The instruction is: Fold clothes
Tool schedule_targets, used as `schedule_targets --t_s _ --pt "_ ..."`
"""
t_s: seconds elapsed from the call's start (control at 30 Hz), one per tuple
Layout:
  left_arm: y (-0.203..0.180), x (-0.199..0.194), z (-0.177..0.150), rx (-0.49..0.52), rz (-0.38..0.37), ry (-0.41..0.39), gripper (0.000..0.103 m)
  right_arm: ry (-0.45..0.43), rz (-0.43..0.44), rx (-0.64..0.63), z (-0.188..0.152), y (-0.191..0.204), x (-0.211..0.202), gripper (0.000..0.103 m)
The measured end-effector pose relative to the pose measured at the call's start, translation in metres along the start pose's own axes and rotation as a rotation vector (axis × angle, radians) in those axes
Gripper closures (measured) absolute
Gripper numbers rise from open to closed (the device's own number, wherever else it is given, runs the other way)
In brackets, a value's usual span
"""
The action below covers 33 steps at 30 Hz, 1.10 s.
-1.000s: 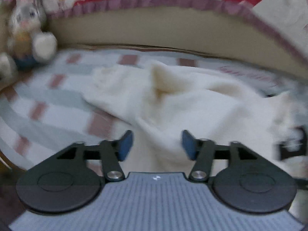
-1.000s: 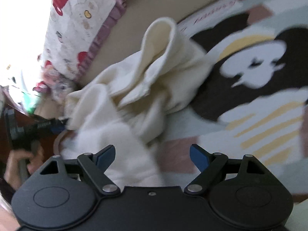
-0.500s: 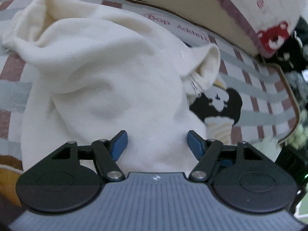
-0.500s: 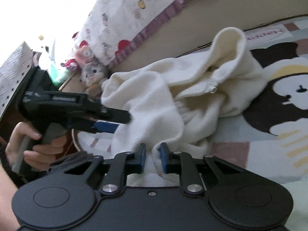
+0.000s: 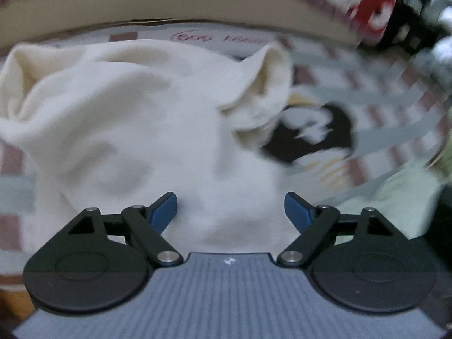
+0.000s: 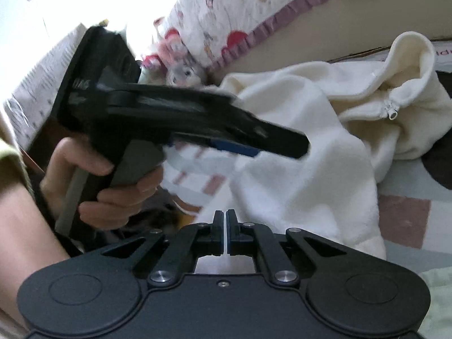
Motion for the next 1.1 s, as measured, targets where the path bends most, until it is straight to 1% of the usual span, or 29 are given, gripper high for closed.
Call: schedule_targets --t_s 0.07,0.1,0.13,0.17,0.2,0.23,0.3,0.4,0.43,0.53,0.67,0.7,0.77,0.8,0.83,0.87,0.9,0.93,0.97,1.03,1.07,1.1 --pt "0.007 0.006 -0.004 -0.006 0.011 0.003 0.021 -0.003 -0.022 -0.023 0.002 -0.001 -0.004 0.093" --pt "0.011 0.008 -0.006 -0.009 0.016 0.004 0.029 -0.016 -0.033 -0.021 0.006 -0.003 -0.009 0.089" --pt "0.013 0.01 -0.008 0.002 0.021 0.012 0.063 -0.03 -0.05 -0.008 0.01 -0.008 -0.015 0.081" --pt "0.012 0.011 -0.01 0.039 0.03 0.028 0.071 -0.044 -0.066 0.005 0.014 -0.013 -0.02 0.048" --pt "0.011 0.009 -0.01 0.052 0.047 0.026 0.072 -0.064 -0.101 0.028 0.018 -0.021 -0.025 0.026" --pt "0.011 0.005 -0.009 0.052 0.051 0.015 0.076 -0.098 -0.157 0.055 0.021 -0.031 -0.028 0.007" --pt "0.012 -0.003 -0.007 0.047 0.062 -0.009 0.081 -0.145 -0.217 0.092 0.024 -0.048 -0.038 0.007" --pt "0.028 -0.026 -0.004 0.01 0.098 -0.057 0.086 -0.155 -0.28 0.162 0.02 -0.074 -0.048 0.007" --pt "0.036 -0.035 -0.002 -0.002 0.123 -0.08 0.089 -0.16 -0.306 0.175 0.019 -0.082 -0.052 0.007" --pt "0.064 -0.058 0.0 -0.045 0.216 -0.143 0.09 -0.166 -0.345 0.197 0.015 -0.1 -0.056 0.007" --pt "0.104 -0.068 -0.004 -0.11 0.337 -0.173 0.092 -0.162 -0.39 0.229 0.016 -0.118 -0.05 0.009" --pt "0.113 -0.071 -0.005 -0.114 0.38 -0.181 0.092 -0.159 -0.403 0.232 0.017 -0.121 -0.049 0.009" --pt "0.128 -0.076 -0.002 -0.054 0.543 -0.203 0.092 -0.152 -0.444 0.21 0.018 -0.126 -0.047 0.009" --pt "0.137 -0.08 0.001 -0.033 0.61 -0.214 0.092 -0.152 -0.465 0.197 0.019 -0.126 -0.046 0.009" --pt "0.148 -0.083 0.004 -0.036 0.638 -0.225 0.092 -0.15 -0.486 0.181 0.018 -0.128 -0.048 0.009" --pt "0.162 -0.085 0.008 -0.054 0.649 -0.229 0.092 -0.151 -0.5 0.161 0.018 -0.129 -0.049 0.009" --pt "0.18 -0.084 0.013 -0.106 0.622 -0.22 0.092 -0.155 -0.509 0.119 0.022 -0.129 -0.051 0.009" --pt "0.197 -0.081 0.018 -0.147 0.612 -0.21 0.093 -0.16 -0.517 0.076 0.026 -0.129 -0.052 0.009" --pt "0.214 -0.075 0.023 -0.161 0.642 -0.198 0.093 -0.163 -0.534 0.035 0.033 -0.131 -0.052 0.009" --pt "0.247 -0.066 0.033 -0.172 0.717 -0.178 0.093 -0.157 -0.558 0.0 0.051 -0.14 -0.051 0.009" --pt "0.261 -0.069 0.036 -0.137 0.786 -0.178 0.093 -0.152 -0.562 -0.01 0.061 -0.144 -0.05 0.009" --pt "0.275 -0.075 0.039 -0.121 0.834 -0.188 0.093 -0.154 -0.567 -0.023 0.069 -0.146 -0.049 0.009"
Point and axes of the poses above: each gripper's, at about its wrist camera, not at the fingertips, and x roughly the way its jaws point, y to its left, z to its top, the point moved 7 cm from there along x, roughly the way its jaws point, and after that the axes turned 2 degrees about x, right-handed, at the moved point
